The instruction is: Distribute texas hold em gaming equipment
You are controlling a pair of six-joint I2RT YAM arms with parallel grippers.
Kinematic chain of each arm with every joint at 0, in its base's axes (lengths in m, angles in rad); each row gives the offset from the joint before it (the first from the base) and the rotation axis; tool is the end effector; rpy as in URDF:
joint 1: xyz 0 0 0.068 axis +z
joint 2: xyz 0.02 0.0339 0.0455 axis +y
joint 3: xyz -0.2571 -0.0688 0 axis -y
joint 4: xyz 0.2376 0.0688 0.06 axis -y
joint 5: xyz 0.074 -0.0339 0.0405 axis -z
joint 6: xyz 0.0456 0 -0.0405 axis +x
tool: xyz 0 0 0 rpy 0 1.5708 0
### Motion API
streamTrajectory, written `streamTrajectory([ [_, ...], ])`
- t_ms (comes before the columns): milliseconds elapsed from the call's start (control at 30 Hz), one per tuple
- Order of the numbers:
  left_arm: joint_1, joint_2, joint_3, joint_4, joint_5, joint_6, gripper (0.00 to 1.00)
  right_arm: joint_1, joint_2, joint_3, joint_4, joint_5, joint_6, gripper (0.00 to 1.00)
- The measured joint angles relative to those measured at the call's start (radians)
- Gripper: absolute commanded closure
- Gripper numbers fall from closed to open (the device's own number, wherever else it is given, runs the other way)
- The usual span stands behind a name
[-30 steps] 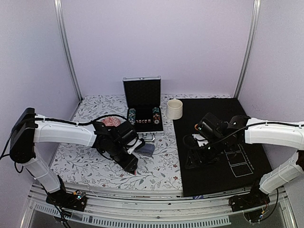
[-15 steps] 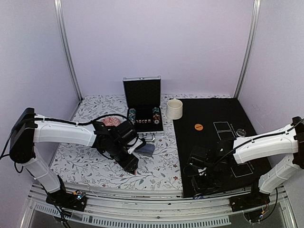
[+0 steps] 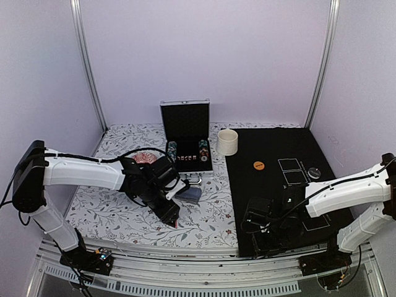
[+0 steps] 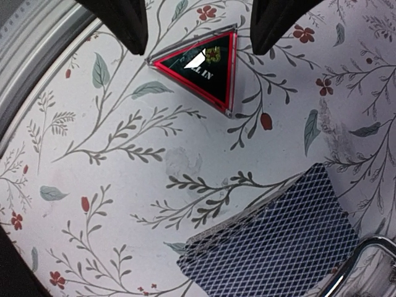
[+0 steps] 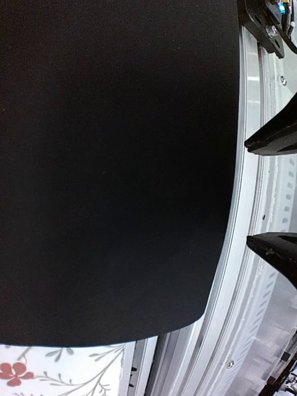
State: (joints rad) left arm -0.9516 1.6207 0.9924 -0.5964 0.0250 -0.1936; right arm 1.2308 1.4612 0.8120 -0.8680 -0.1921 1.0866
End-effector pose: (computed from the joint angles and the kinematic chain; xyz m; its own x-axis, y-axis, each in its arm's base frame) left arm 0.1737 -0.2457 0.1667 -0.6933 0.6414 -0.3284 0.6987 0.7100 -0.0883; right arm 0.0664 0.2139 0.1546 -0.9771 -0.1570 0.1438 -0.1376 0.9811 0.1362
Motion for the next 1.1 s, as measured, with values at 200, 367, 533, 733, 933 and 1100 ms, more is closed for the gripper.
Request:
streamTrajectory([
  [200, 0.004, 0.000, 0.000, -0.001, 0.000, 0.011, 0.41, 0.002, -0.027, -0.054, 0.032, 0.002, 0.035, 0.60],
  [367, 0.008, 0.001, 0.007, -0.006, -0.007, 0.024, 0.41, 0.002, -0.027, -0.102, 0.090, 0.012, 0.057, 0.60],
  [533, 0.015, 0.001, 0.008, -0.008, -0.008, 0.029, 0.41, 0.002, -0.016, -0.104, 0.125, 0.061, 0.078, 0.53],
  [733, 0.017, 0.001, 0.009, -0.009, -0.008, 0.033, 0.41, 0.005, 0.102, -0.056, 0.136, 0.123, 0.066, 0.47],
  [933, 0.017, 0.001, 0.010, -0.010, -0.008, 0.034, 0.41, 0.007, 0.147, -0.019, 0.139, 0.153, 0.047, 0.45],
  [1100, 0.017, 0.001, 0.010, -0.010, -0.008, 0.034, 0.41, 0.007, 0.174, 0.006, 0.123, 0.153, 0.024, 0.45],
])
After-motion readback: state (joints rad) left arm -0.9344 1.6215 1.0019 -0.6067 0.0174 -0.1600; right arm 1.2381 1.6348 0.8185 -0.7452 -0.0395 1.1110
